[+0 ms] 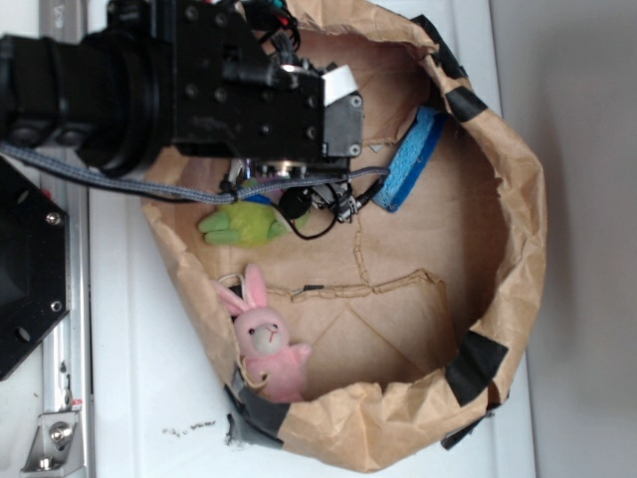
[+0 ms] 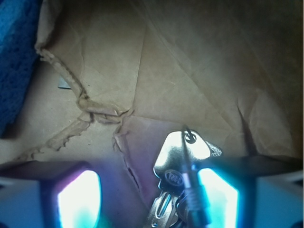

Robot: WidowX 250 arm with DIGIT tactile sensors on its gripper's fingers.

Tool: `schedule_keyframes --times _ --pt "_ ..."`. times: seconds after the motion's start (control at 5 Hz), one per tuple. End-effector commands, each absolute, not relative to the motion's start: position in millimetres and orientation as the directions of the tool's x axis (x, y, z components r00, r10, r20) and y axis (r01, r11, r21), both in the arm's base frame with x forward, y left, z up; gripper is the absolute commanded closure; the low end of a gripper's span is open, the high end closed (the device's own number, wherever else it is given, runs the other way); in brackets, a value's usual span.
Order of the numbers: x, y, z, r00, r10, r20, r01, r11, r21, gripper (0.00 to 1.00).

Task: Grab the silver keys.

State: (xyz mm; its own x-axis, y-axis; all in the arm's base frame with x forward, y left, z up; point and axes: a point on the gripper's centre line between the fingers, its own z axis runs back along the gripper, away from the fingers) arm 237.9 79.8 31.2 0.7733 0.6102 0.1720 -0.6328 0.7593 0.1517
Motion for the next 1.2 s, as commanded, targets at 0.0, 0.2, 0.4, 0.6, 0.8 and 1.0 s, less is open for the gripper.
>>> schedule_keyframes --times 0.0,0.2,0.4,0.6,0.8,1.0 --pt "236.5 89.4 42.1 0.754 0.625 0.201 -0.654 0.743 0.141 1.0" --pt "236.4 88.9 42.1 0.756 0.624 0.199 -0.653 0.743 0.147 1.0" --pt "236.4 88.9 41.9 0.758 0.622 0.196 -0.65 0.745 0.15 1.0" --pt "236.5 88.8 42.1 0.76 0.62 0.193 -0.647 0.747 0.15 1.0" --pt "237.8 86.8 52.4 0.774 0.61 0.169 -0.631 0.766 0.124 1.0" --pt "240.5 55.2 95.3 0.817 0.574 0.056 -0.576 0.816 0.041 1.0"
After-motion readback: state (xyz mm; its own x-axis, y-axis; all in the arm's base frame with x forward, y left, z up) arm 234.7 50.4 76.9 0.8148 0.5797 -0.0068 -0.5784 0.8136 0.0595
